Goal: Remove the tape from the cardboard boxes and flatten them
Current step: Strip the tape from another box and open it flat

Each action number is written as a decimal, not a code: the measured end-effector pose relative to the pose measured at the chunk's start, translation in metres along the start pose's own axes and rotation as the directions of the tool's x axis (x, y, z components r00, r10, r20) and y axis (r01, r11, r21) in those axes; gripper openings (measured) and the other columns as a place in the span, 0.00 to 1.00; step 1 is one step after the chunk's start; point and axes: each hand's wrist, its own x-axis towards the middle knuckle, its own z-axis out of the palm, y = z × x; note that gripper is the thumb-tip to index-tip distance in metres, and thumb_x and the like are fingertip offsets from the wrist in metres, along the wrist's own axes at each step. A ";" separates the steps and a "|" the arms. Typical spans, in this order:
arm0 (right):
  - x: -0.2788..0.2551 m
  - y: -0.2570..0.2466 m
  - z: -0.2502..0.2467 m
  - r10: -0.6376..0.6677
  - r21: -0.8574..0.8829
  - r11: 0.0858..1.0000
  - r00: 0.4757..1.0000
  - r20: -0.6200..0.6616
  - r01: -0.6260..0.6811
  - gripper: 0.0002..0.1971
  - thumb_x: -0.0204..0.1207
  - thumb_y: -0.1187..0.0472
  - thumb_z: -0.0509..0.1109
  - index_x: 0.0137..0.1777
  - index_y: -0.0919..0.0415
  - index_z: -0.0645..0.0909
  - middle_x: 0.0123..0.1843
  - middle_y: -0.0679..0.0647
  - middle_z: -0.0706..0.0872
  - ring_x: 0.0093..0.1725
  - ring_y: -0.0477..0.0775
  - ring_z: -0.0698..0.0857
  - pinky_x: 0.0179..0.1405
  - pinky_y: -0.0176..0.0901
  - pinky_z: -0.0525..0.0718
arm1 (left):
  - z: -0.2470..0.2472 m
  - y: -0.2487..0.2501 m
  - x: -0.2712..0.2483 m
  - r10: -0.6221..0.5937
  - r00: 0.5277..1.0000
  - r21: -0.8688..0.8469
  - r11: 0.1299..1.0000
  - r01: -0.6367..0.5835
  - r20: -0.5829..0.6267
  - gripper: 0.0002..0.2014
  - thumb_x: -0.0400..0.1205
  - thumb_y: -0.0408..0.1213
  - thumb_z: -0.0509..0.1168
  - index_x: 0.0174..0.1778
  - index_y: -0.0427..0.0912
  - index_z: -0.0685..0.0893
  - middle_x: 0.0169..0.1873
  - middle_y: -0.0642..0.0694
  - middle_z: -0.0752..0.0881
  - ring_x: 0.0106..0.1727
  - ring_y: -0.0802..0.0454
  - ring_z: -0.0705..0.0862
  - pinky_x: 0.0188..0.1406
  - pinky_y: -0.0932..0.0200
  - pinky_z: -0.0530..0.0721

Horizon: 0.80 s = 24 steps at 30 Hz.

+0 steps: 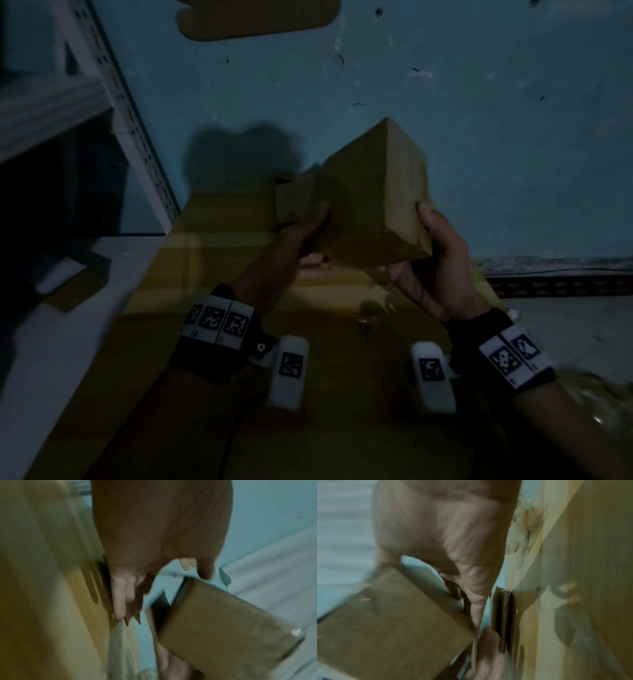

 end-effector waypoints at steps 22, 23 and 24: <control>0.004 0.013 -0.011 -0.080 -0.744 0.666 0.986 -0.148 -0.058 0.31 0.78 0.58 0.77 0.81 0.53 0.74 0.64 0.47 0.91 0.62 0.46 0.90 0.58 0.43 0.89 | -0.015 -0.012 0.001 0.190 0.949 0.084 0.981 -0.174 -0.251 0.51 0.56 0.52 0.82 0.76 0.45 0.72 0.63 0.46 0.85 0.55 0.51 0.86 0.38 0.59 0.86; 0.004 0.014 -0.011 -0.094 -0.770 0.636 0.985 -0.147 -0.054 0.31 0.78 0.61 0.77 0.81 0.53 0.74 0.64 0.45 0.90 0.61 0.44 0.89 0.58 0.43 0.90 | -0.014 -0.013 0.001 0.187 0.950 0.092 0.981 -0.169 -0.251 0.53 0.53 0.54 0.84 0.76 0.47 0.72 0.63 0.47 0.85 0.58 0.50 0.86 0.44 0.54 0.87; 0.004 0.015 -0.012 -0.102 -0.791 0.610 0.984 -0.143 -0.052 0.31 0.78 0.62 0.77 0.81 0.54 0.74 0.65 0.46 0.89 0.62 0.45 0.89 0.59 0.44 0.90 | -0.012 -0.012 0.000 0.184 0.952 0.088 0.982 -0.167 -0.245 0.55 0.51 0.55 0.86 0.76 0.48 0.73 0.63 0.48 0.85 0.60 0.49 0.86 0.50 0.50 0.88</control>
